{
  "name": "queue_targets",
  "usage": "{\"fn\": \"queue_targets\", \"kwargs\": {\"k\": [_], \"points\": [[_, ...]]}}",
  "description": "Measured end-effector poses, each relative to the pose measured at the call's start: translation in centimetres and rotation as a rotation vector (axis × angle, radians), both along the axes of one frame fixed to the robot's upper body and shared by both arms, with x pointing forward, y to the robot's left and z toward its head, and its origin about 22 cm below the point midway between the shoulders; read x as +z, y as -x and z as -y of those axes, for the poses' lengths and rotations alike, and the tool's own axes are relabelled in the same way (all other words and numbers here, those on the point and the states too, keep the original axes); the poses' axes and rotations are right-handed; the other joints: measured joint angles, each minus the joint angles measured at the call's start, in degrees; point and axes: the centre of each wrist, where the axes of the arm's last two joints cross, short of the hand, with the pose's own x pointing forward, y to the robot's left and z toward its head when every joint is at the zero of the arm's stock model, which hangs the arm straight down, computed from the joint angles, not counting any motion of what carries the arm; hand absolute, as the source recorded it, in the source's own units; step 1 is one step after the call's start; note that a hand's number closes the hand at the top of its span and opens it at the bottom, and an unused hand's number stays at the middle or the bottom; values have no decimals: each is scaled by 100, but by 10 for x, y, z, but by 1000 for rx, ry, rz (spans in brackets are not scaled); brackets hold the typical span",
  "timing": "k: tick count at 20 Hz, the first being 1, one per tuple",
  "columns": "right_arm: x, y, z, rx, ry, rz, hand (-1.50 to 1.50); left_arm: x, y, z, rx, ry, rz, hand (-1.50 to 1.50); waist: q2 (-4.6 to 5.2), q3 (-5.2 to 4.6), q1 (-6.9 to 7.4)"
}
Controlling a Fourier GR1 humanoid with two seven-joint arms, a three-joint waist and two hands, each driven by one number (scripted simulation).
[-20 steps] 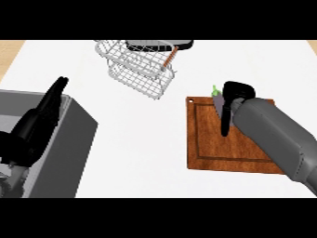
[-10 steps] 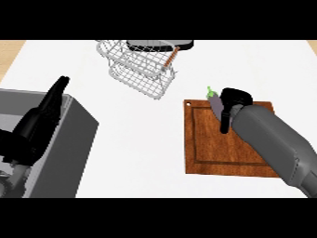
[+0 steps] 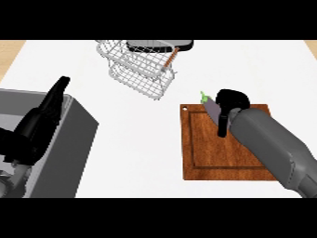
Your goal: Pick the eggplant from the cutting board and place it in the tiered basket
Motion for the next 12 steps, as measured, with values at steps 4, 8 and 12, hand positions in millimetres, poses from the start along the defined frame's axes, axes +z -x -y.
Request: {"fn": "queue_targets", "kwargs": {"k": [4, 8, 12], "points": [[6, 0, -18, -17, -70, 67, 150, 0, 0, -1, -1, 6, 6, 0, 14, 18, -14], [6, 13, -71, -149, -119, 193, 150, -2, 4, -7, 25, 3, -10, 0, -35, 16, -156], [11, 27, -117, -209, -180, 315, 150, -4, 9, -15, 53, 3, -25, 0, -119, -15, -311]]}}
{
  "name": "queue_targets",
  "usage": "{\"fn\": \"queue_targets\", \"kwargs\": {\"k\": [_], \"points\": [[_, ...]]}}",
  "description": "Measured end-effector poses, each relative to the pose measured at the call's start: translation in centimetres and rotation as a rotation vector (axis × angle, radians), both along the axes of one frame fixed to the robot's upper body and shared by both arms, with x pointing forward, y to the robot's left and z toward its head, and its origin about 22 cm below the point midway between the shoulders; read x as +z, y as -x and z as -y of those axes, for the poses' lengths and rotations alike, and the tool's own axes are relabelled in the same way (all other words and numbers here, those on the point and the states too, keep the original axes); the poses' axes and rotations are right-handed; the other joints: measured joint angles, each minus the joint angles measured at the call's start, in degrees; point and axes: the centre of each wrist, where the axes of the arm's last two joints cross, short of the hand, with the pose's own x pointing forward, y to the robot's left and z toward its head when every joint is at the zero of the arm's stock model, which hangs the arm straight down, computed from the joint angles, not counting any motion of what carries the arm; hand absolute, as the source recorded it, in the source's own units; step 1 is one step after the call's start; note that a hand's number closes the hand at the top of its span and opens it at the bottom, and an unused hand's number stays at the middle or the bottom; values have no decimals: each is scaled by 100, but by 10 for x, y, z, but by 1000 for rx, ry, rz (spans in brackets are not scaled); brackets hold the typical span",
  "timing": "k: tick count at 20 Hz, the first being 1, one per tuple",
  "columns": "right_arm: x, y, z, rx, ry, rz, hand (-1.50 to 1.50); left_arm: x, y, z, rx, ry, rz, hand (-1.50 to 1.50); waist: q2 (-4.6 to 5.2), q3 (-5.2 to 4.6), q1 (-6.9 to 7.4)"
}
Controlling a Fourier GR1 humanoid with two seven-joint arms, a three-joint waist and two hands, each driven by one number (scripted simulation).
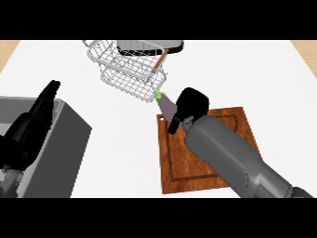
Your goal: Pick the eggplant from the cutting board and place it in the tiered basket
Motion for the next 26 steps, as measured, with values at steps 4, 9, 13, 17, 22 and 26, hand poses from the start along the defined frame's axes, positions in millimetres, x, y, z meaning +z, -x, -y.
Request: {"fn": "queue_targets", "kwargs": {"k": [4, 9, 13, 17, 22, 26], "points": [[18, 6, -25, -10, -47, 137, 150, -2, 4, -4, 22, -1, -11, 0, -65, -19, -116], [61, 9, -52, 34, -88, 358, 150, -4, 8, -9, 47, 1, -29, 0, -149, -35, -239], [98, 12, -70, 71, -91, 533, 150, -4, 9, -11, 53, 8, -31, 0, -163, -42, -272], [136, 14, -83, 86, -84, 685, 150, -4, 10, -11, 58, 12, -27, 0, -146, -35, -282], [176, 13, -93, 79, -55, 809, 150, -1, 9, -10, 47, 16, -15, 0, -101, -42, -236], [205, 8, -97, 51, -27, 851, 150, 2, 7, -5, 32, 21, -4, 0, -37, -46, -142]]}}
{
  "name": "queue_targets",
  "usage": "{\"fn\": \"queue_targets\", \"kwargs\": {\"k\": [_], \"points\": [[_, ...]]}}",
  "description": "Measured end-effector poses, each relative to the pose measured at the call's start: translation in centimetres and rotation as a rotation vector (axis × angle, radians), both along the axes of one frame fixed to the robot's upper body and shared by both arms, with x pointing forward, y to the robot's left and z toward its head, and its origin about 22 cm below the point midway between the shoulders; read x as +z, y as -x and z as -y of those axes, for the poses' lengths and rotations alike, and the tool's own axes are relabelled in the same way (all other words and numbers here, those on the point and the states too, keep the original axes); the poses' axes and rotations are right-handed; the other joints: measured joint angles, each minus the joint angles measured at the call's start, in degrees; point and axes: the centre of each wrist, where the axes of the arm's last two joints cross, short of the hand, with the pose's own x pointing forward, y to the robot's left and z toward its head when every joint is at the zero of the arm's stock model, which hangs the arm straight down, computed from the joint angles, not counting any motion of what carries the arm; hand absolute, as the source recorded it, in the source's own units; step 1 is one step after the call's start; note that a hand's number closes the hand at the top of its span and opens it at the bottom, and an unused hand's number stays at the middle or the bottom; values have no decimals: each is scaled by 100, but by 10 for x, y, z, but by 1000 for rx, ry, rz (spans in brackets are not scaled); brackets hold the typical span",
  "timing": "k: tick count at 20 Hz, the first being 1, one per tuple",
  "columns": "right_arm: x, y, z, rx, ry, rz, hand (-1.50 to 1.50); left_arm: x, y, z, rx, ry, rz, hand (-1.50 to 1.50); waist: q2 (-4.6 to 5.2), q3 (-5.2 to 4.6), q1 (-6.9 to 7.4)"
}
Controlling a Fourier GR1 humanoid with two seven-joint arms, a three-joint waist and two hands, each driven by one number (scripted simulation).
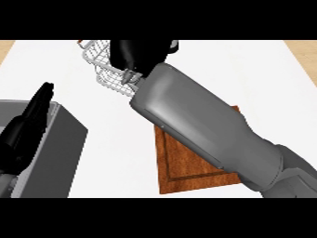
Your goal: Pick the eggplant from the cutting board and place it in the tiered basket
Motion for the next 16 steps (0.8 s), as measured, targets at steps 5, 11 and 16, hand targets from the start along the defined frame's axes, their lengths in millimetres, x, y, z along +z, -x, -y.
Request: {"fn": "queue_targets", "kwargs": {"k": [5, 11, 16], "points": [[30, -11, 0, -62, 6, 2, 150, 4, -3, 7, -30, 6, 16, 0, 90, -2, 156], [62, -27, 4, -141, -16, 10, 150, 8, -8, 13, -59, 1, 33, 0, 192, 16, 300], [72, -40, 10, -203, -27, -7, 150, 12, -13, 17, -83, 0, 35, 0, 259, 19, 428]]}}
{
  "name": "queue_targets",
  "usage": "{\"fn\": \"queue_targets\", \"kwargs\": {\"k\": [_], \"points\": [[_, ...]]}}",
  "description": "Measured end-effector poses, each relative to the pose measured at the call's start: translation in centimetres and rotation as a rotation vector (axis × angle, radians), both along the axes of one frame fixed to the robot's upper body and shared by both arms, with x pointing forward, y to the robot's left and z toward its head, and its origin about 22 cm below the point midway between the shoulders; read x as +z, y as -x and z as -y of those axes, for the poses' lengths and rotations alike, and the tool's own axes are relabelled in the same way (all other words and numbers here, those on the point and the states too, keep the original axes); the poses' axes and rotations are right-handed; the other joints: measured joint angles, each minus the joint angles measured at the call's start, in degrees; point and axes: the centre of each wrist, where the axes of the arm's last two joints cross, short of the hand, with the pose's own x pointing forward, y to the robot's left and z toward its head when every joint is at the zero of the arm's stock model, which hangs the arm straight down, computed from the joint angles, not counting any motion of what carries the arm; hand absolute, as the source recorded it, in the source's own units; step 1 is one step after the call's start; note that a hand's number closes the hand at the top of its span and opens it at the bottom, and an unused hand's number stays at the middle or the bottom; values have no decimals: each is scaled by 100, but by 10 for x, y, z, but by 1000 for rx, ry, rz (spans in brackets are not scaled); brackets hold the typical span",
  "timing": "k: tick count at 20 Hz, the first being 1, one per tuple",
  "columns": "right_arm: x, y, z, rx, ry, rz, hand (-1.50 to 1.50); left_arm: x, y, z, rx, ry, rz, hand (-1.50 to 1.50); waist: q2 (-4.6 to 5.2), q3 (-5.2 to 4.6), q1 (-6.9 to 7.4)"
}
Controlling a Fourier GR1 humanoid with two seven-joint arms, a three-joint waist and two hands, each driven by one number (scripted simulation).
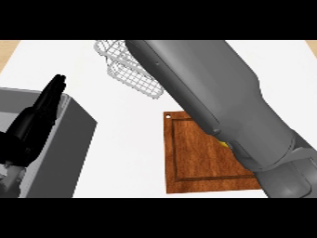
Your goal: Pick the eggplant from the cutting board and place it in the tiered basket
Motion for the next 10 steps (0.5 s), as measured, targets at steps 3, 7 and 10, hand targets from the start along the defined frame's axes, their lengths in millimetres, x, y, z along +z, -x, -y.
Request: {"fn": "queue_targets", "kwargs": {"k": [3, 7, 10], "points": [[-1, -7, 4, -21, -6, -8, 150, 1, -2, 4, -16, -2, 10, 0, 35, 8, 80], [-7, -18, 11, -40, -19, -12, 150, 4, -6, 8, -40, -10, 20, 0, 86, 9, 193], [-16, -26, 19, -52, -45, -23, 150, 6, -9, 11, -55, -13, 28, 0, 128, 17, 257]]}}
